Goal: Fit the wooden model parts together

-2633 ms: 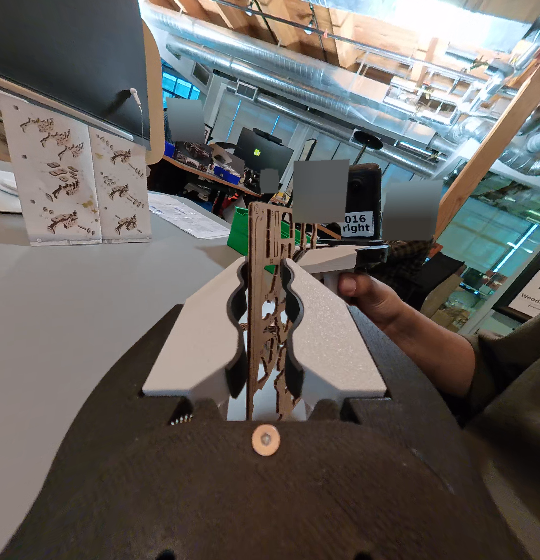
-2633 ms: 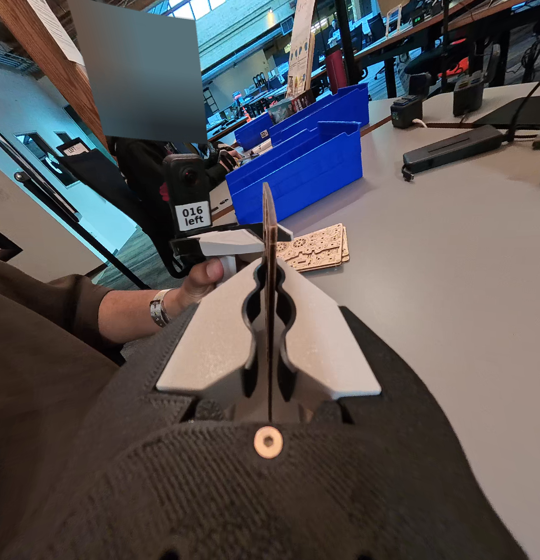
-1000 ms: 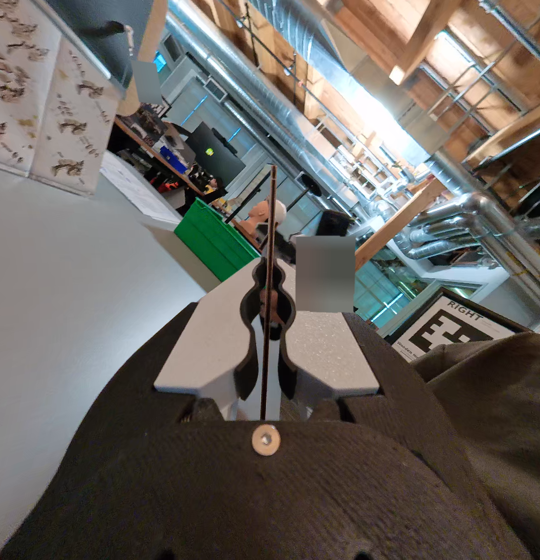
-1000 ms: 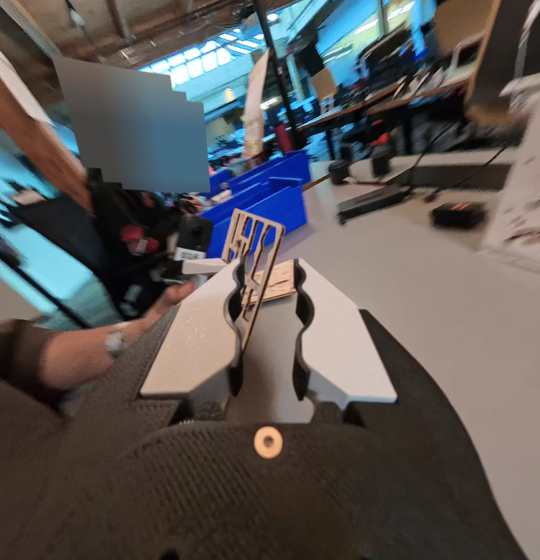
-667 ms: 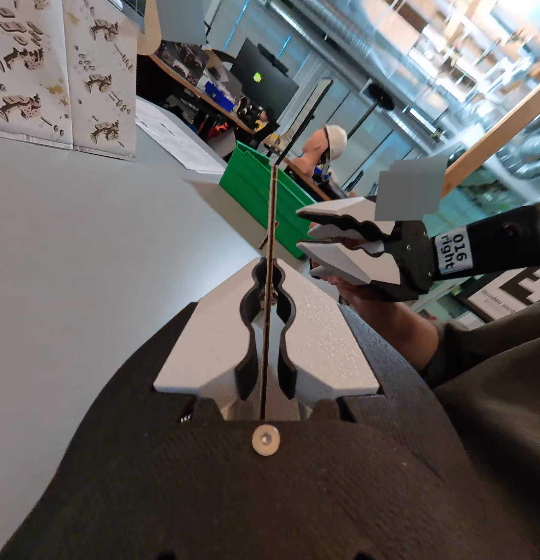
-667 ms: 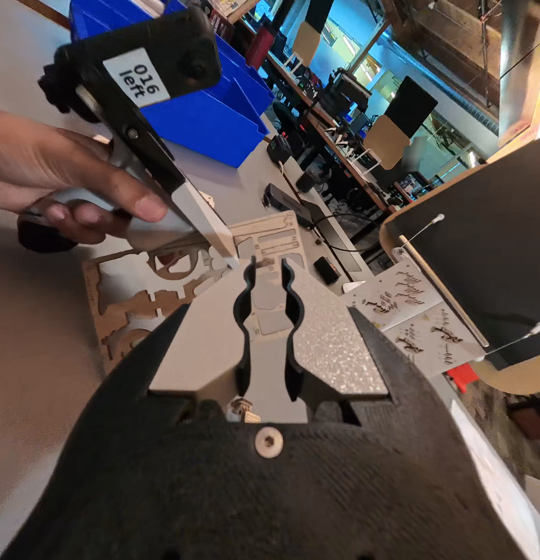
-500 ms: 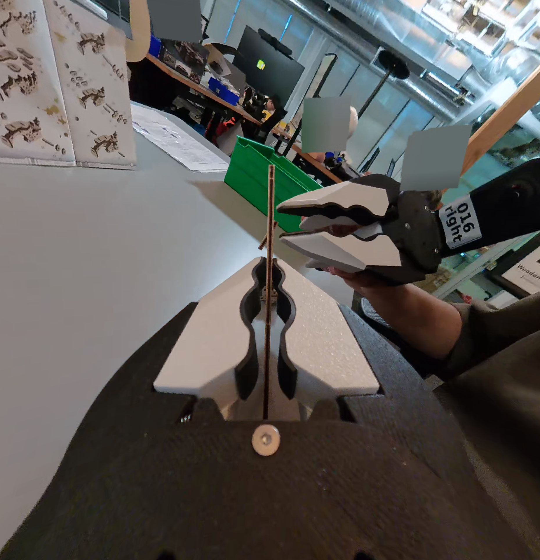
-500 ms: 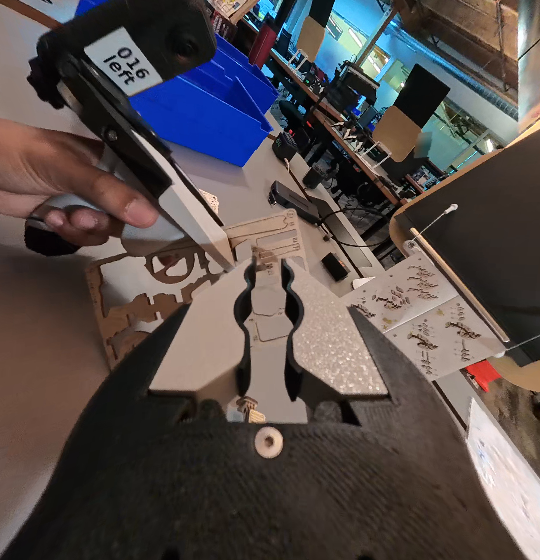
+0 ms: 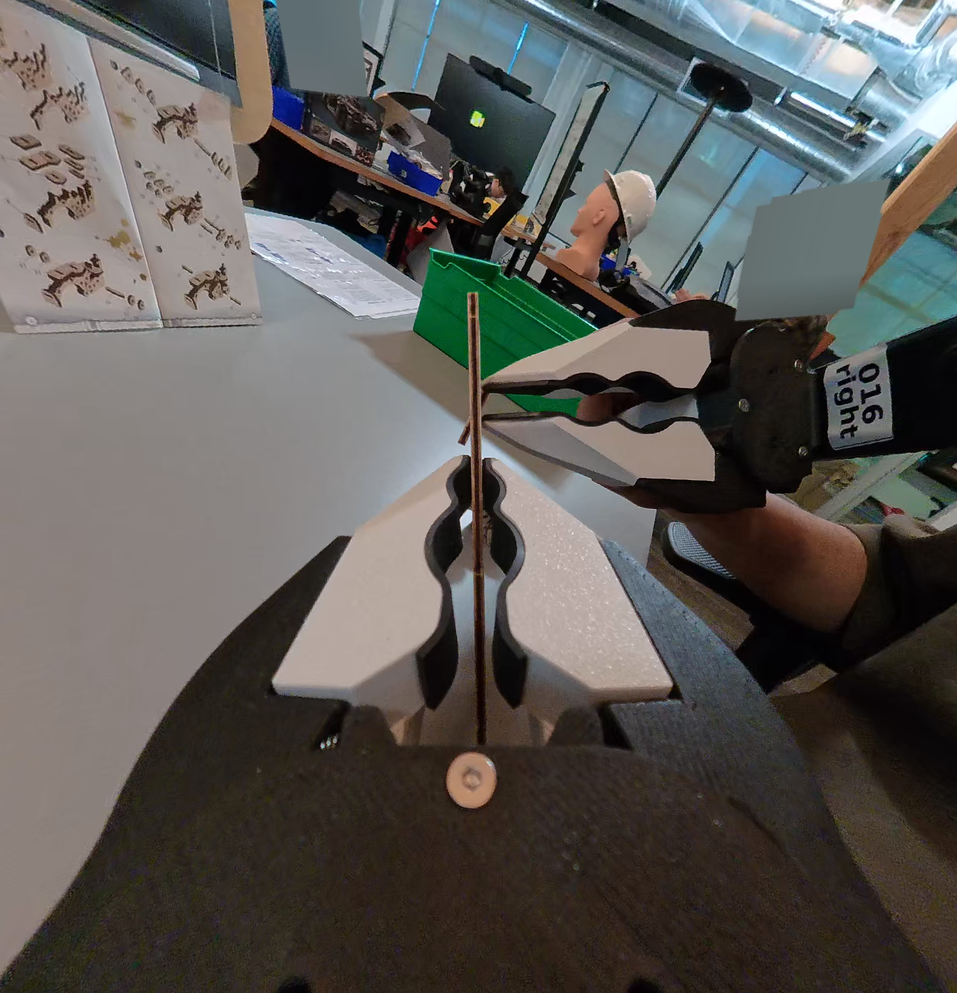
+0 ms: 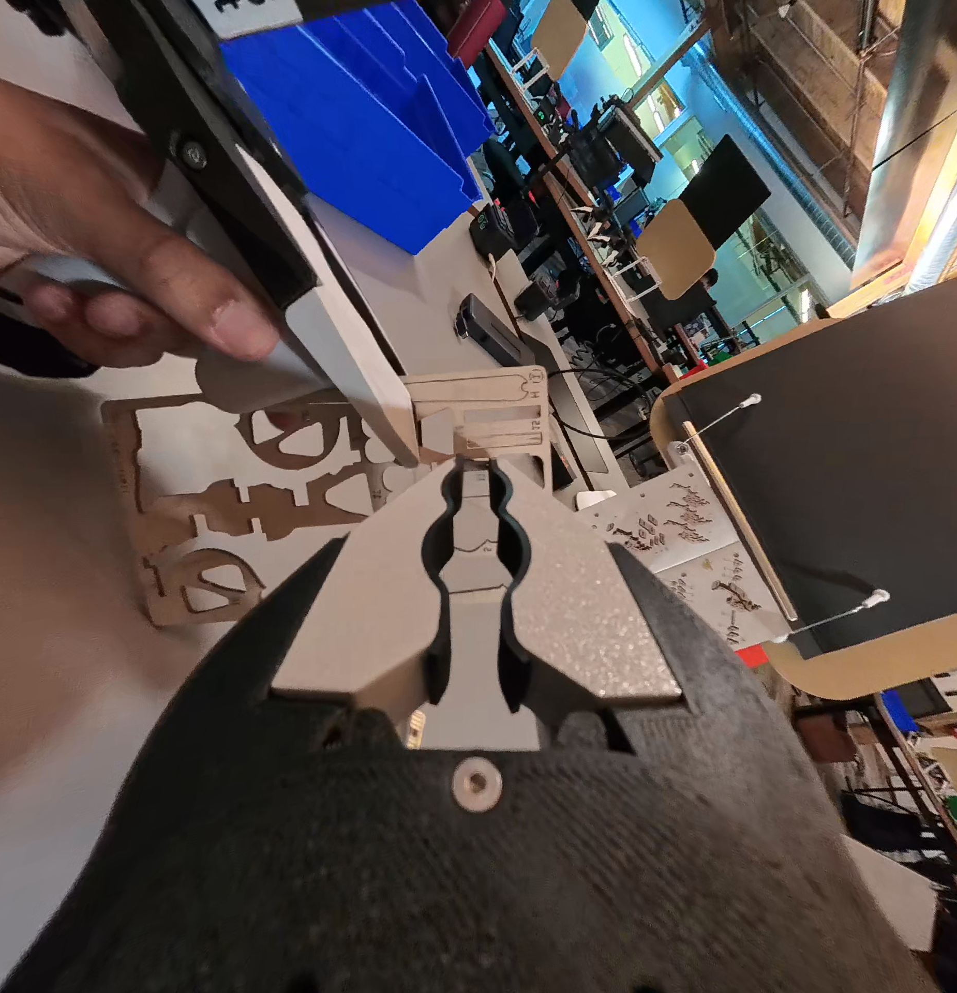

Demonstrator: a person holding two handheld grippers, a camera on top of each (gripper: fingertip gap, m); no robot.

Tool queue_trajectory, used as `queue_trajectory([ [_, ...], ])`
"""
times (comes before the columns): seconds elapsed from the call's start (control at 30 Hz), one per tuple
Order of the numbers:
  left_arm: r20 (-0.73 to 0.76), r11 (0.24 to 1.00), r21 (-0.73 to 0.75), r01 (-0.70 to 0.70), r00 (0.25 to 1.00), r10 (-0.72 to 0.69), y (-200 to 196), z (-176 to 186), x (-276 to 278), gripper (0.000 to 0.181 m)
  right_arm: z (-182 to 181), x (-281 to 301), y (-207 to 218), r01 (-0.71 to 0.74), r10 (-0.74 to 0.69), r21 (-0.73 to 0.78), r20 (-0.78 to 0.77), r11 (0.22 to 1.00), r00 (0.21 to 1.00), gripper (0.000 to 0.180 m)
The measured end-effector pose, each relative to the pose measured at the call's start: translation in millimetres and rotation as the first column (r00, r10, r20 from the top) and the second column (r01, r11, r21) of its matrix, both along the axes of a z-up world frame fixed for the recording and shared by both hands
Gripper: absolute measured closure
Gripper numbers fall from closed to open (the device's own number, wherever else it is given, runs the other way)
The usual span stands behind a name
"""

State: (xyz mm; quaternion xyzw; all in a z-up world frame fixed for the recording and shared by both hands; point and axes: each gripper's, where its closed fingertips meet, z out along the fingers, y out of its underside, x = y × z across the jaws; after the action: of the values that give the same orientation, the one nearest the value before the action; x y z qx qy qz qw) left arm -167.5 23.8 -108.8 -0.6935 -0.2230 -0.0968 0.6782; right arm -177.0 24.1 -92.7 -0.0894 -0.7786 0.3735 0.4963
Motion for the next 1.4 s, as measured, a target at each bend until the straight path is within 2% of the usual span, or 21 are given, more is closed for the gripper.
queue_trajectory([
  [0.17,-0.019,1.000,-0.010,-0.017,1.000,0.017,-0.6,-0.3,-1.5,0.181,-0.5,1.3,-0.3,-0.017,0.017,-0.007,0.030,1.000,0.999,0.174],
  [0.2,-0.011,1.000,0.006,-0.028,1.000,0.028,-1.5,1.4,-3.2,0.181,-3.1,4.6,-2.7,-0.042,0.042,0.002,0.055,0.999,0.998,0.180],
  [0.27,0.010,0.999,0.040,-0.036,0.999,0.036,-4.0,6.2,-5.5,0.181,-8.3,6.9,-6.1,-0.052,0.051,0.009,0.087,0.999,0.995,0.180],
  [0.37,-0.015,0.999,0.013,-0.042,0.999,0.042,-5.2,3.2,-6.9,0.181,-5.1,3.8,-3.9,-0.024,0.022,0.039,0.042,0.999,0.999,0.180],
  [0.5,0.009,0.999,0.026,-0.035,0.999,0.035,-4.3,3.0,-6.5,0.181,3.7,2.2,-1.4,-0.013,0.014,-0.029,0.039,0.999,0.999,0.167],
  [0.63,0.029,0.999,0.033,-0.044,0.999,0.043,-6.2,2.2,-9.5,0.181,4.0,0.4,1.0,0.000,0.000,-0.018,0.017,1.000,1.000,0.167],
  [0.73,0.105,0.991,0.103,-0.086,0.992,0.075,-15.8,7.0,-21.5,0.181,11.0,-1.6,5.3,0.014,-0.014,-0.058,-0.001,0.998,1.000,0.168],
  [0.87,0.270,0.963,0.177,-0.203,0.951,0.151,-47.8,10.0,-55.1,0.181,11.4,-11.6,21.3,0.073,-0.069,-0.112,0.039,0.991,0.997,0.165],
  [0.97,0.401,0.994,0.011,-0.106,0.911,0.093,-50.5,-22.3,-57.7,0.181,-5.9,-19.8,33.7,0.121,-0.107,-0.095,0.140,0.988,0.984,0.161],
  [1.1,0.386,0.974,-0.141,-0.178,0.896,0.219,-56.8,-47.4,-67.1,0.180,-10.8,-23.0,38.7,0.141,-0.102,-0.169,0.220,0.975,0.970,0.161],
  [1.27,0.186,0.891,-0.379,-0.250,0.922,0.338,-65.4,-68.3,-75.7,0.166,-5.3,-25.1,45.5,0.159,-0.086,-0.262,0.268,0.952,0.960,0.162],
  [1.37,0.102,0.848,-0.442,-0.292,0.923,0.371,-70.2,-73.1,-81.2,0.157,-1.9,-25.0,48.7,0.166,-0.071,-0.315,0.292,0.934,0.954,0.162],
  [1.4,0.082,0.835,-0.459,-0.304,0.921,0.381,-71.8,-74.6,-84.0,0.149,-0.7,-24.0,49.7,0.168,-0.065,-0.332,0.298,0.928,0.952,0.162],
])
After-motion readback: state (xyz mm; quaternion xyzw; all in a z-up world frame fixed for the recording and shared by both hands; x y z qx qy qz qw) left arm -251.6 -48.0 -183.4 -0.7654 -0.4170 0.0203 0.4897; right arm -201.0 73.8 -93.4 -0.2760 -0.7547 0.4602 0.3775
